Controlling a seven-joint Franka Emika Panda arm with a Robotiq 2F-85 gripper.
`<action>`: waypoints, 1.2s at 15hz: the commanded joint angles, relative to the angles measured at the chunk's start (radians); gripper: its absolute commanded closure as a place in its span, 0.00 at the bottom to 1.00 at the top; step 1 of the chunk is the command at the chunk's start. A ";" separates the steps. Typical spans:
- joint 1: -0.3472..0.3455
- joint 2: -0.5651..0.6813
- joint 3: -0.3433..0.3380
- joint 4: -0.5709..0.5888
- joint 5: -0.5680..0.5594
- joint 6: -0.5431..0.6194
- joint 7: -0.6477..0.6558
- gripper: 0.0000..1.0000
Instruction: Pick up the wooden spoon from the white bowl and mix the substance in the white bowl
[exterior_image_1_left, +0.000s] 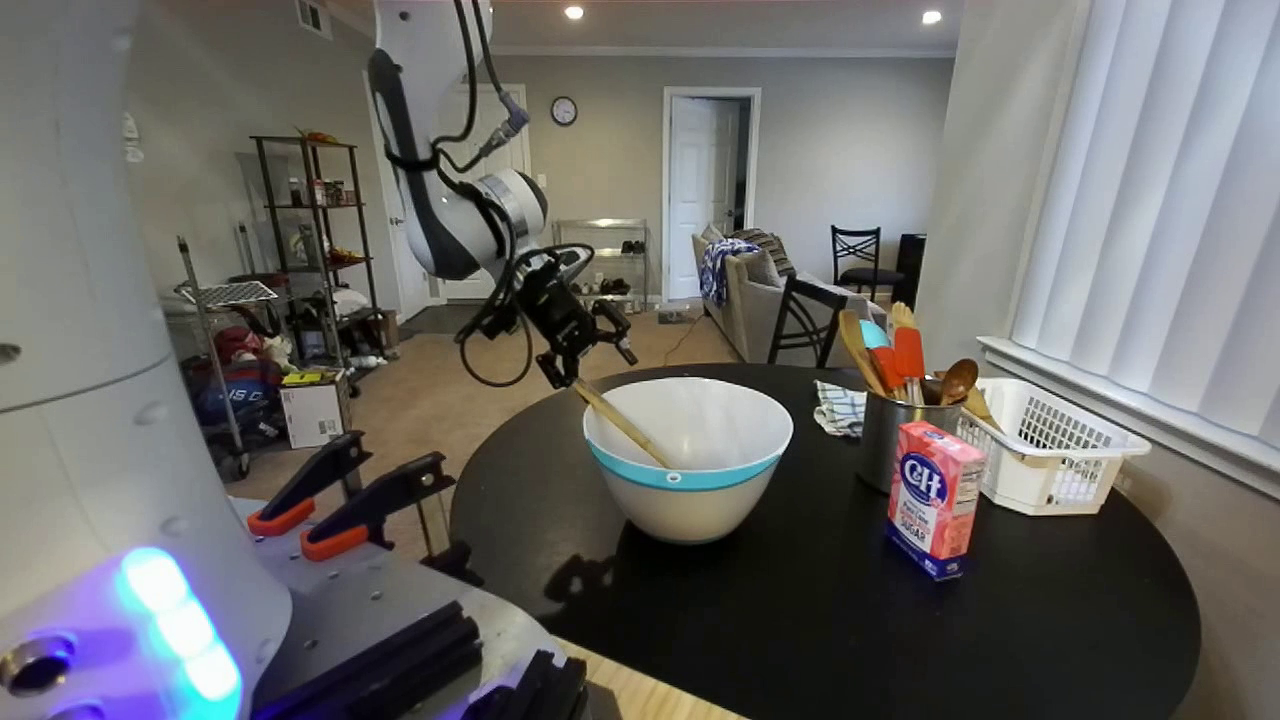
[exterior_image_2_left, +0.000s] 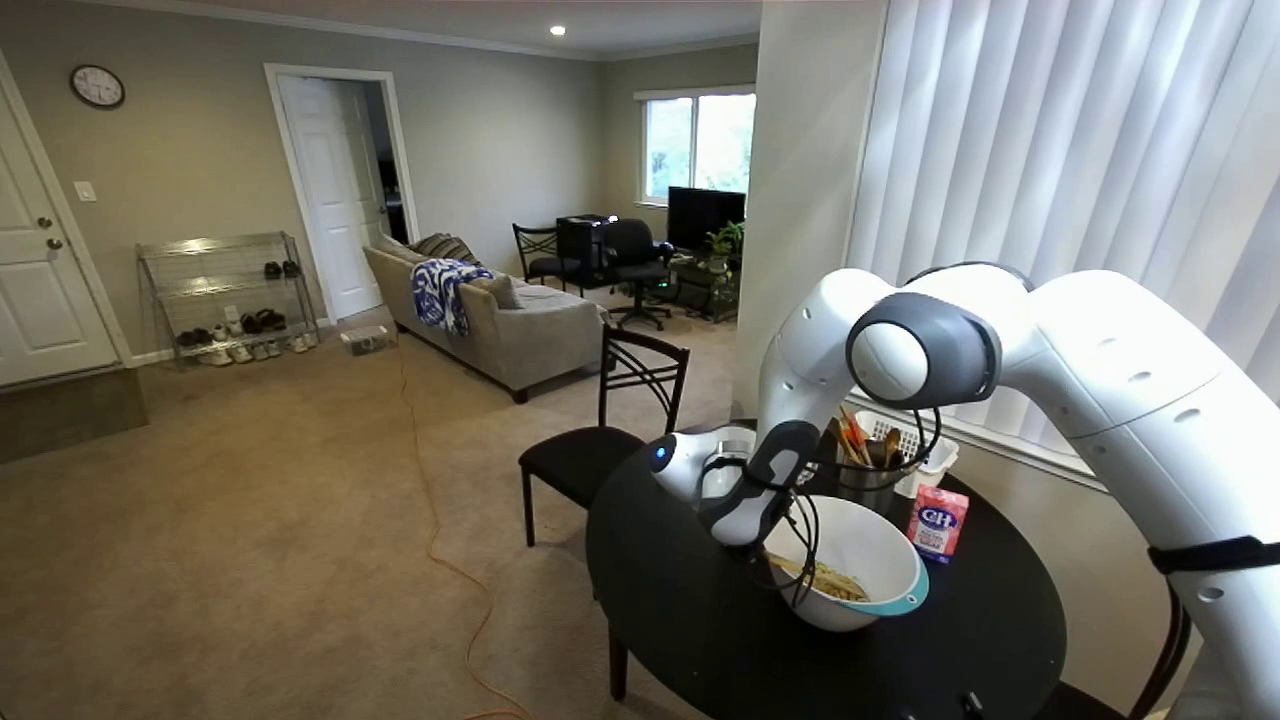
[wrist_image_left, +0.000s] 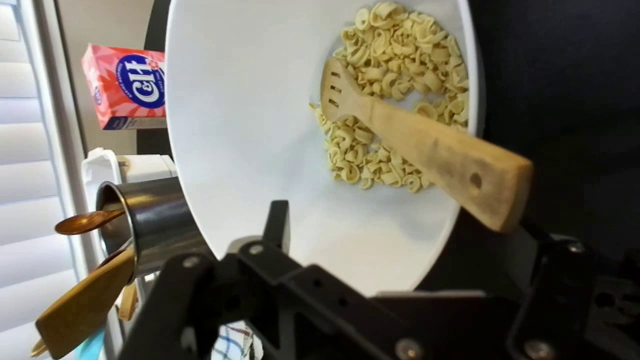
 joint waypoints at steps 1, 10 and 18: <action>0.031 -0.006 -0.011 -0.012 -0.082 -0.045 0.100 0.00; 0.000 0.012 0.060 -0.002 -0.084 -0.135 0.105 0.00; 0.024 0.015 0.073 0.003 -0.100 -0.149 0.105 0.00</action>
